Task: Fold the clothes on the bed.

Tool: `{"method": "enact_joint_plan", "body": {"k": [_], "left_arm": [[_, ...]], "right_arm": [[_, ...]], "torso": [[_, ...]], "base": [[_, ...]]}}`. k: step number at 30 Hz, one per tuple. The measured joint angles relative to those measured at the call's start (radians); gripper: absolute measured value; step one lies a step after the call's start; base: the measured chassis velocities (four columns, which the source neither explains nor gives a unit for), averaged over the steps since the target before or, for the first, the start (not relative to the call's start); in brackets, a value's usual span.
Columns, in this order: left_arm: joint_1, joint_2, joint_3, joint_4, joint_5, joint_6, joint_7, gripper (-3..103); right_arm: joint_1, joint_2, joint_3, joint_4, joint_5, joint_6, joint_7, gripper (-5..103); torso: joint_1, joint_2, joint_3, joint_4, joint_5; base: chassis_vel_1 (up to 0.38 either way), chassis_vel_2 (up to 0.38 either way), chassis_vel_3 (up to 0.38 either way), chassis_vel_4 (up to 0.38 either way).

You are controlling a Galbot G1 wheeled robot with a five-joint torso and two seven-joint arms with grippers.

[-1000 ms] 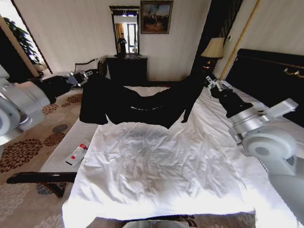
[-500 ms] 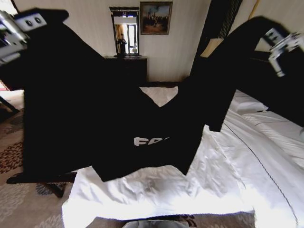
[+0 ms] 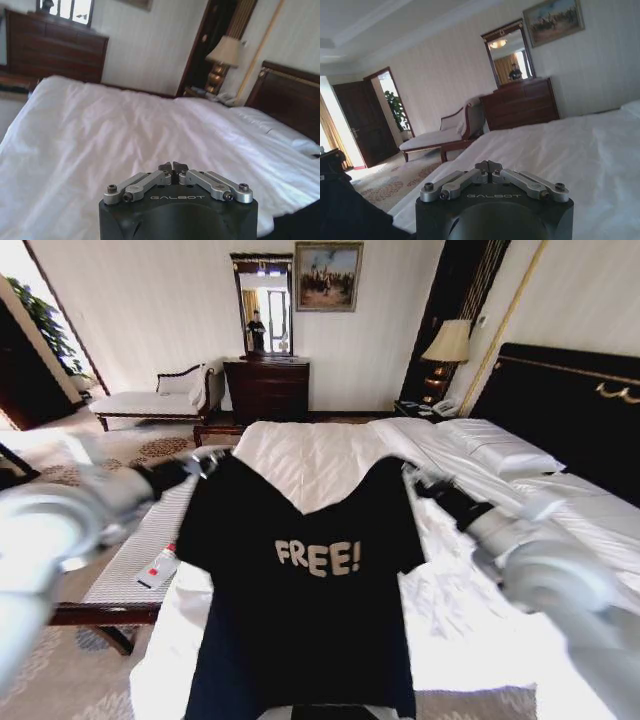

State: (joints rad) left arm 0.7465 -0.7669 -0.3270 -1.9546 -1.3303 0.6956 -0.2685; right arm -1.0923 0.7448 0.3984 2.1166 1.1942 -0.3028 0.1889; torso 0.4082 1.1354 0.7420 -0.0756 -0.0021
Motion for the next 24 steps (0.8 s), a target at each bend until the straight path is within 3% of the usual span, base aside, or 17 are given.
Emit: {"method": "enact_joint_plan", "body": {"k": [2, 3, 7, 15, 24], "left_arm": [[-0.060, -0.105, 0.112, 0.170, 0.100, -0.019, 0.026, 2], [-0.060, -0.105, 0.112, 0.170, 0.100, -0.019, 0.026, 2], [-0.167, -0.239, 0.210, 0.360, 0.155, -0.047, 0.039, 2], [-0.247, -0.321, 0.235, 0.484, 0.220, -0.100, 0.076, 2], [-0.184, -0.381, 0.158, 0.631, 0.340, -0.137, 0.113, 2]], "right_arm": [[0.080, 0.060, -0.127, -0.181, -0.045, 0.030, 0.004, 0], [0.080, 0.060, -0.127, -0.181, -0.045, 0.030, 0.004, 0], [0.198, 0.129, -0.247, -0.401, -0.127, 0.100, -0.031, 0], [0.331, 0.191, -0.309, -0.564, -0.178, 0.165, -0.062, 0], [0.365, 0.256, -0.323, -0.717, -0.259, 0.194, -0.068, 0]], "torso": [[0.000, 0.000, 0.000, 0.0006, 0.0003], [0.000, 0.000, 0.000, 0.0006, 0.0003], [0.000, 0.000, 0.000, -0.0004, 0.0007], [-0.001, 0.000, -0.001, 0.0002, 0.0005], [0.000, 0.000, 0.000, 0.0001, 0.0002]], "base": [[0.000, 0.000, 0.000, 0.000], [0.000, 0.000, 0.000, 0.000], [0.000, 0.000, 0.000, 0.000], [0.000, 0.000, 0.000, 0.000], [0.000, 0.000, 0.000, 0.000]]}}
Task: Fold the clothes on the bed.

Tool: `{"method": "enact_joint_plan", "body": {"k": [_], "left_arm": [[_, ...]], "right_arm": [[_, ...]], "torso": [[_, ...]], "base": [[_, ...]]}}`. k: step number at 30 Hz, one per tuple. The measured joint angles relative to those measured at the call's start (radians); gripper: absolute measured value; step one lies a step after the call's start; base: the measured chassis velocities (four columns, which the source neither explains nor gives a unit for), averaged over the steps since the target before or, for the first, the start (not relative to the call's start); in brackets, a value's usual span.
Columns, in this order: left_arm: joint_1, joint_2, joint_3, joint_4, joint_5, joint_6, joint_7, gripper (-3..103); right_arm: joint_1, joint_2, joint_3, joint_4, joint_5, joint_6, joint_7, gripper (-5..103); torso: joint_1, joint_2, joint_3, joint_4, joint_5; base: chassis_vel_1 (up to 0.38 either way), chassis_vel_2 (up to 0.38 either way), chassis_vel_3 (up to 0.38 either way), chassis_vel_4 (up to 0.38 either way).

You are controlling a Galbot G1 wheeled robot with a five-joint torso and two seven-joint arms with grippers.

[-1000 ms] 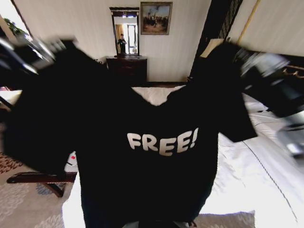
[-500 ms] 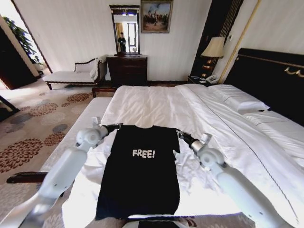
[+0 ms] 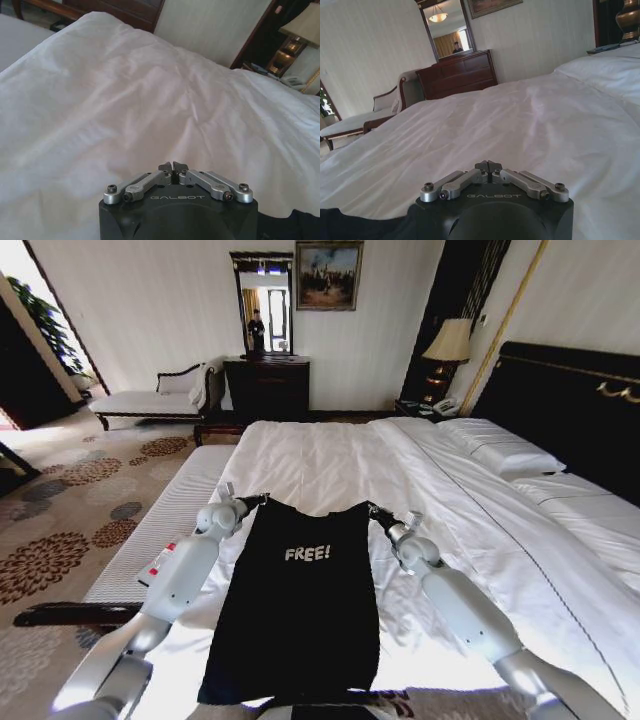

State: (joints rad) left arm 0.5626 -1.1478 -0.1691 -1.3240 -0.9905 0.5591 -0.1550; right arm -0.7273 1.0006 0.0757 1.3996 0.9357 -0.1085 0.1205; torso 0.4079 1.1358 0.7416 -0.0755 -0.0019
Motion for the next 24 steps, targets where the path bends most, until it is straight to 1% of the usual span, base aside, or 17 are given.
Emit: {"method": "enact_joint_plan", "body": {"k": [3, 9, 14, 15, 16, 19, 20, 21, 22, 23, 24], "left_arm": [[0.036, -0.014, -0.044, 0.059, 0.031, -0.016, 0.000, 2], [0.062, -0.024, -0.062, 0.104, 0.072, -0.044, 0.002, 2], [0.063, -0.030, -0.065, 0.121, 0.080, -0.058, -0.003, 2], [0.064, -0.035, -0.065, 0.126, 0.073, -0.069, -0.018, 2], [0.064, -0.038, -0.065, 0.124, 0.062, -0.071, -0.027, 2], [0.064, -0.043, -0.061, 0.119, 0.055, -0.072, -0.038, 2], [0.064, -0.045, -0.059, 0.115, 0.053, -0.072, -0.044, -1], [0.065, -0.045, -0.060, 0.109, 0.051, -0.074, -0.053, 2], [0.067, -0.046, -0.062, 0.103, 0.047, -0.076, -0.060, 2], [0.067, -0.046, -0.062, 0.103, 0.047, -0.076, -0.060, 2], [0.072, -0.046, -0.075, 0.089, 0.040, -0.079, -0.073, 7]], "right_arm": [[-0.035, 0.015, -0.007, -0.034, -0.045, 0.006, 0.000, 0], [-0.064, 0.038, -0.020, -0.068, -0.098, 0.026, 0.002, 0], [-0.065, 0.059, -0.023, -0.084, -0.110, 0.037, 0.005, 0], [-0.052, 0.087, -0.024, -0.107, -0.119, 0.054, 0.012, 0], [-0.042, 0.099, -0.024, -0.118, -0.123, 0.061, 0.018, 0], [-0.030, 0.114, -0.024, -0.132, -0.127, 0.072, 0.029, 0], [-0.027, 0.119, -0.023, -0.134, -0.129, 0.080, 0.034, 0], [-0.027, 0.122, -0.020, -0.135, -0.131, 0.094, 0.036, -2], [-0.028, 0.125, -0.011, -0.131, -0.135, 0.117, 0.035, -2], [-0.028, 0.125, -0.011, -0.131, -0.135, 0.117, 0.035, -2], [-0.035, 0.126, 0.007, -0.114, -0.139, 0.143, 0.031, 3]], "torso": [[0.000, 0.000, 0.000, -0.0001, 0.0000], [0.000, 0.000, 0.000, -0.0004, -0.0001], [0.000, 0.000, 0.000, -0.0004, 0.0000], [0.000, 0.000, 0.000, -0.0002, 0.0000], [0.000, 0.000, 0.000, 0.0001, 0.0001], [0.000, 0.000, 0.000, 0.0001, 0.0000], [0.000, 0.000, 0.000, 0.0000, 0.0000], [0.000, 0.000, 0.000, -0.0002, 0.0002], [0.000, 0.000, 0.000, -0.0001, 0.0002], [0.000, 0.000, 0.000, -0.0001, 0.0002], [0.000, 0.000, 0.000, -0.0002, -0.0002]], "base": [[0.000, 0.000, 0.000, 0.000], [0.000, 0.000, 0.000, 0.000], [0.000, 0.000, 0.000, 0.000], [0.000, 0.000, 0.000, 0.000], [0.000, 0.000, 0.000, 0.000], [0.000, 0.000, 0.000, 0.000], [0.000, 0.000, 0.000, 0.000], [0.000, 0.000, 0.000, 0.000], [0.000, 0.000, 0.000, 0.000], [0.000, 0.000, 0.000, 0.000], [0.000, 0.000, 0.000, 0.000]]}}
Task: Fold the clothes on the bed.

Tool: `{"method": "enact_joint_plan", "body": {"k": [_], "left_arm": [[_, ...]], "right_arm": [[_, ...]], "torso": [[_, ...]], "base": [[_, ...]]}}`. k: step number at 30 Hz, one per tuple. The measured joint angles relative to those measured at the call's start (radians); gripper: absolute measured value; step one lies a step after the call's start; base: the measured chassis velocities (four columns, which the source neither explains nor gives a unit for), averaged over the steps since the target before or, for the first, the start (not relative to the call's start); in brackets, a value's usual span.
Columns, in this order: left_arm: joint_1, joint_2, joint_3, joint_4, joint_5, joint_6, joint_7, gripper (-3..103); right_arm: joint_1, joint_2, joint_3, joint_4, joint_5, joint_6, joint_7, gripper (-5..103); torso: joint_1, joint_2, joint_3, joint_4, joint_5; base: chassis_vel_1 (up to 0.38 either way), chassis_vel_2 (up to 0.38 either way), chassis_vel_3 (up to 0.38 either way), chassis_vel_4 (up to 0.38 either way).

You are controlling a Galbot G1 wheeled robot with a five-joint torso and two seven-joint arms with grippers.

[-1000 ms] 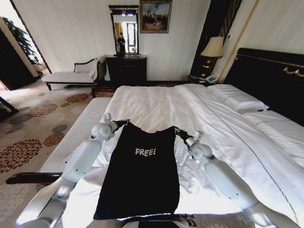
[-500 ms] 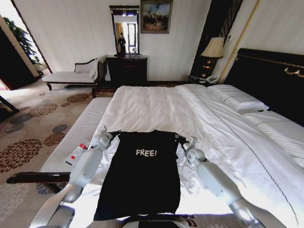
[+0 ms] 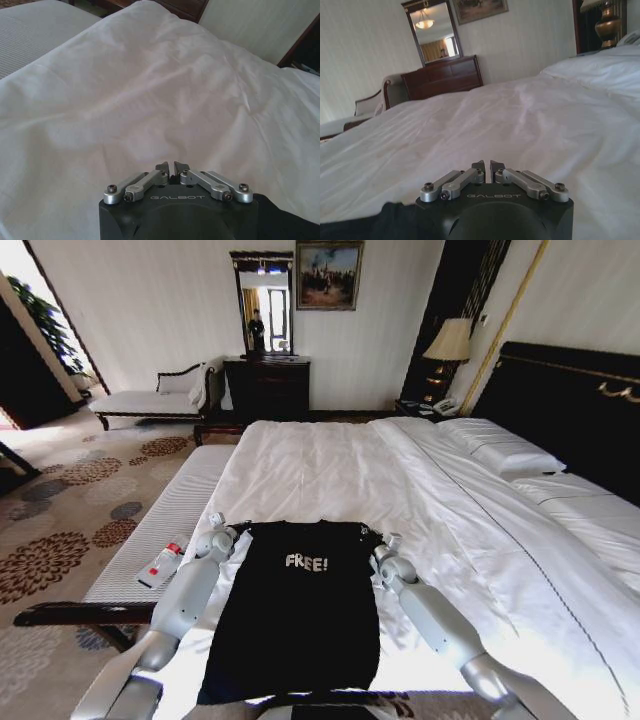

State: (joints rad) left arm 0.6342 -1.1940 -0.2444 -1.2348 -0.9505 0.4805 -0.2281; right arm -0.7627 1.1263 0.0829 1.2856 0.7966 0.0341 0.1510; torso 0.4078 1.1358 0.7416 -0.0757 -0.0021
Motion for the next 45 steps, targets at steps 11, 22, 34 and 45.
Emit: {"method": "enact_joint_plan", "body": {"k": [11, 22, 34, 45], "left_arm": [[0.206, 0.066, -0.213, -0.282, -0.057, 0.019, -0.103, 50], [0.637, 0.045, -0.478, -0.728, -0.010, 0.046, -0.042, 88], [0.826, -0.055, -0.617, -0.932, -0.041, 0.052, -0.031, 100], [0.847, -0.092, -0.644, -0.974, -0.048, 0.052, -0.053, 100]], "right_arm": [[-0.277, -0.046, 0.267, 0.371, 0.164, -0.054, 0.071, 41], [-0.553, 0.116, 0.364, 0.574, 0.429, -0.226, 0.228, 85], [-0.630, 0.229, 0.369, 0.602, 0.445, -0.247, 0.254, 100], [-0.591, 0.252, 0.396, 0.557, 0.470, -0.228, 0.236, 68]], "torso": [[0.000, 0.000, 0.000, -0.0005, 0.0002], [-0.001, 0.000, 0.000, -0.0002, 0.0006], [0.000, 0.000, 0.000, -0.0003, 0.0004], [0.000, 0.000, 0.000, 0.0000, 0.0003]], "base": [[0.000, 0.000, 0.000, 0.000], [0.000, 0.000, 0.000, 0.000], [0.000, 0.000, 0.000, 0.000], [0.000, 0.000, 0.000, 0.000]]}}
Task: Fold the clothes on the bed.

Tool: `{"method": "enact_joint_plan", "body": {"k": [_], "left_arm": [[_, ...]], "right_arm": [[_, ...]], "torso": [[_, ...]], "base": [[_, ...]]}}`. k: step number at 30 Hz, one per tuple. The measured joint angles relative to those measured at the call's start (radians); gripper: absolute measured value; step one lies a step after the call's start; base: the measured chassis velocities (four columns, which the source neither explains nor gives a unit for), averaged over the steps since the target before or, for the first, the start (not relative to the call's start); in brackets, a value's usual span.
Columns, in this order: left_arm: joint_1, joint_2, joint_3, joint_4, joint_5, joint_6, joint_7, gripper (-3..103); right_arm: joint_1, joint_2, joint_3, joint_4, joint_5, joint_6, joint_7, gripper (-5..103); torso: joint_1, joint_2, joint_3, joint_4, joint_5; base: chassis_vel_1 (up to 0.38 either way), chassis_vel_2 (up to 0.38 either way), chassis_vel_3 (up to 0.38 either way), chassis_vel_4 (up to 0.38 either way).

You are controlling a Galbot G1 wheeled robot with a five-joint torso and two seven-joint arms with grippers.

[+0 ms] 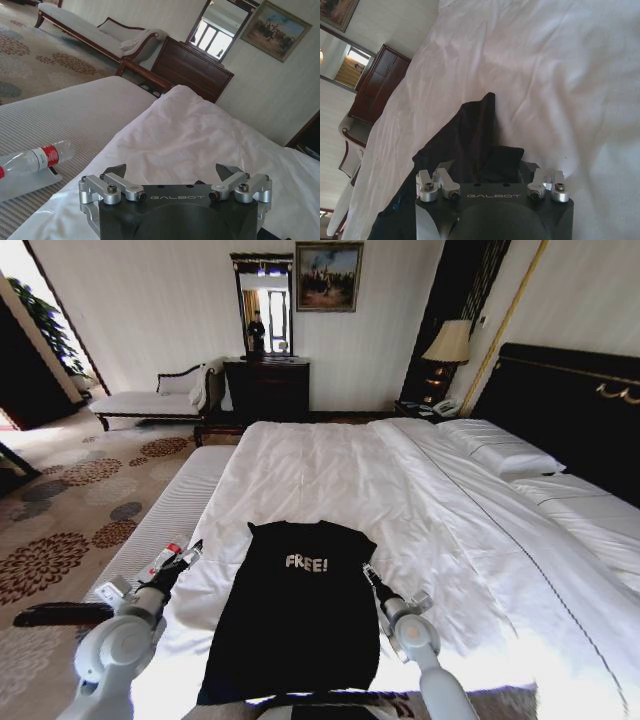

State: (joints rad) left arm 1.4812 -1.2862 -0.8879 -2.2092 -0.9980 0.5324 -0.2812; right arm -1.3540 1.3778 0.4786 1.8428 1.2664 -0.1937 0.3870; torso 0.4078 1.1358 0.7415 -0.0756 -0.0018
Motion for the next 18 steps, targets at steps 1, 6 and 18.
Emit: {"method": "enact_joint_plan", "body": {"k": [1, 6, 18], "left_arm": [[0.000, 0.000, 0.000, -0.003, 0.000, 0.000, -0.001, 100], [-0.003, -0.001, 0.001, -0.012, 0.000, 0.002, -0.010, 100], [-0.006, -0.016, 0.014, -0.017, 0.006, 0.002, -0.022, 100]], "right_arm": [[0.002, 0.001, 0.001, -0.002, 0.002, 0.002, -0.001, 68], [0.001, 0.003, -0.001, -0.003, -0.001, 0.005, -0.003, 52], [0.010, 0.003, -0.005, -0.013, -0.043, 0.029, -0.004, 4]], "torso": [[0.000, 0.000, 0.000, 0.0000, 0.0000], [0.000, 0.000, 0.000, -0.0001, 0.0000], [0.000, 0.000, 0.000, 0.0000, 0.0001]], "base": [[0.000, 0.000, 0.000, 0.000], [0.000, 0.000, 0.000, 0.000], [0.000, 0.000, 0.000, 0.000]]}}
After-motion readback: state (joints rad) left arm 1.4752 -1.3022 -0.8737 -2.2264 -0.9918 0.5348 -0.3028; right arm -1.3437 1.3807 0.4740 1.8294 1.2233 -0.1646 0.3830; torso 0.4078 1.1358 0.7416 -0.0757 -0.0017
